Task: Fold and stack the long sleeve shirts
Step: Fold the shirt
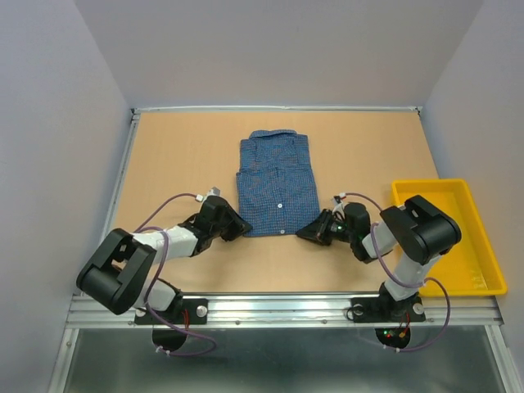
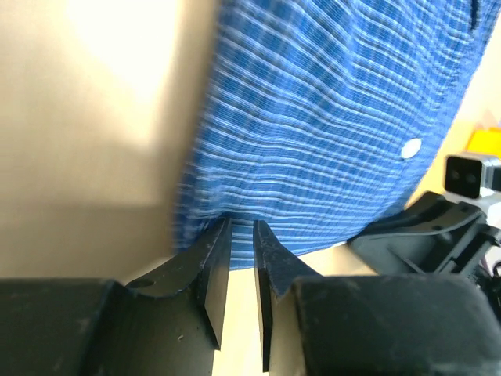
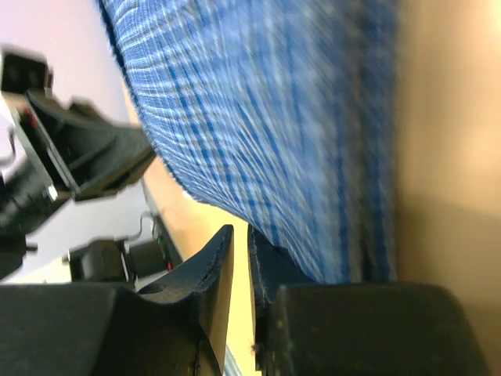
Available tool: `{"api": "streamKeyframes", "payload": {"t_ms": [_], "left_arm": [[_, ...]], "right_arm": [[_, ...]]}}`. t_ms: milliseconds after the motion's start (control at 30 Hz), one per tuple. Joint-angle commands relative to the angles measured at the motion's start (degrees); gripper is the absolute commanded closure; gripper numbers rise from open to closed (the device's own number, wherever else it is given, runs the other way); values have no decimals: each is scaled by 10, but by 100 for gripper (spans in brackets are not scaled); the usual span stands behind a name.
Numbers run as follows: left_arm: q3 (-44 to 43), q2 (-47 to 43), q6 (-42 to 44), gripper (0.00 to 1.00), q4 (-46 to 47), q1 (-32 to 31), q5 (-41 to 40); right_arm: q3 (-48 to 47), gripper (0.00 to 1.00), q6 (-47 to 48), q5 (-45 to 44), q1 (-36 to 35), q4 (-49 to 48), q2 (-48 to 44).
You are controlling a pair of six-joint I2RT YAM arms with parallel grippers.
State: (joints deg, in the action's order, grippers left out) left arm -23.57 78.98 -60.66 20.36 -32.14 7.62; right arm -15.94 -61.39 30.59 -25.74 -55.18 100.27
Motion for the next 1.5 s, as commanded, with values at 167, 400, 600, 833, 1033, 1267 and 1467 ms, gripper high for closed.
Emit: {"api": "streamKeyframes", "payload": {"t_ms": [167,400,600,833,1033,1267,1467], "left_arm": [[-23,-107,7,68,-115,5,-60],[-104,-113,55,59,-114,-1,-40],[-153,-12,81,57,-84,0,-39],[-190,108,96,59,-76,11,-43],[-202,122,125,57,-95,28,-63],[-245,150,149,58,-159,59,-56],[-221,34,218,45,-167,46,-92]], "right_arm": [[13,79,25,32,58,32,-155],[-138,76,179,-52,60,359,-290],[-161,76,207,-76,71,356,-215],[-130,76,202,-115,85,323,-134],[-118,75,210,-123,93,381,-121],[-140,72,227,-94,90,486,-146],[-186,61,273,-120,82,589,-261]]}}
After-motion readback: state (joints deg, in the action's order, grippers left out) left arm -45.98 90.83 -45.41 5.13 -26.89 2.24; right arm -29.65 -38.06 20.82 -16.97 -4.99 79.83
